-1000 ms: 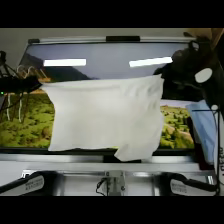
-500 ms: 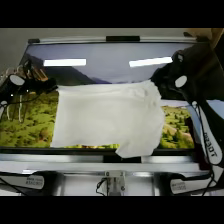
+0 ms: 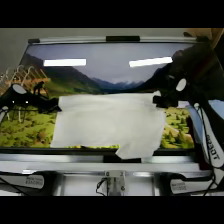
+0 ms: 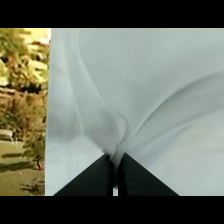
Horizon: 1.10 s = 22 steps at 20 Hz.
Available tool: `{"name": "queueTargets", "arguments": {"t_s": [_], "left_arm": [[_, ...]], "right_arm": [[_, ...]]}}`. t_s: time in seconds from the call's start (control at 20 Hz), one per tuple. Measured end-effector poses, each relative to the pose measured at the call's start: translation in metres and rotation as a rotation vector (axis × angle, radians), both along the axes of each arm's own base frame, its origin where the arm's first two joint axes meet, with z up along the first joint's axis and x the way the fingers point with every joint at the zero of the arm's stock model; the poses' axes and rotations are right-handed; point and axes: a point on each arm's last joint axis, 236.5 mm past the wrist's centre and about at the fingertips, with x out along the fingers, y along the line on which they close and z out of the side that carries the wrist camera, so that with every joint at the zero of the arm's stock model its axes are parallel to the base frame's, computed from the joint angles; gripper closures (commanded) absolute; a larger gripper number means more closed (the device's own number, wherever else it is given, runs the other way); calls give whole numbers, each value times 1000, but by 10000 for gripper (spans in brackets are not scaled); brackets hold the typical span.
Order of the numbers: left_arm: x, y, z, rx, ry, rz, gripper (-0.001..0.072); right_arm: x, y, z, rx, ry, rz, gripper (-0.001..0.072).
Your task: Fold the shirts.
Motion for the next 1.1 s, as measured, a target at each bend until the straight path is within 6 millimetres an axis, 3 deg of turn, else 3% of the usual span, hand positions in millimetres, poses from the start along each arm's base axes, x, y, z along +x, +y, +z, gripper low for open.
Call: {"name": "queueTargets", "arguments": {"t_s": [0.5, 0.8, 0.85, 0.9, 0.95, 1.1], "left_arm": [[2, 16, -5, 9, -8, 22, 672], [5, 19, -6, 16, -22, 20, 667], [4, 19, -6, 16, -19, 20, 553], [4, 19, -7, 16, -18, 20, 334], [3, 19, -7, 14, -8, 24, 227], [-8, 22, 3, -4, 43, -2, 227]], "right_arm": [[-10, -13, -5, -53, 47, -21, 642], [-20, -10, 9, -40, 58, -31, 617], [-25, -9, 7, -37, 78, -34, 464], [-31, -8, 4, -33, 98, -39, 268], [-34, -8, 3, -32, 108, -43, 238], [-48, -14, 13, -50, 146, -25, 238]]}}
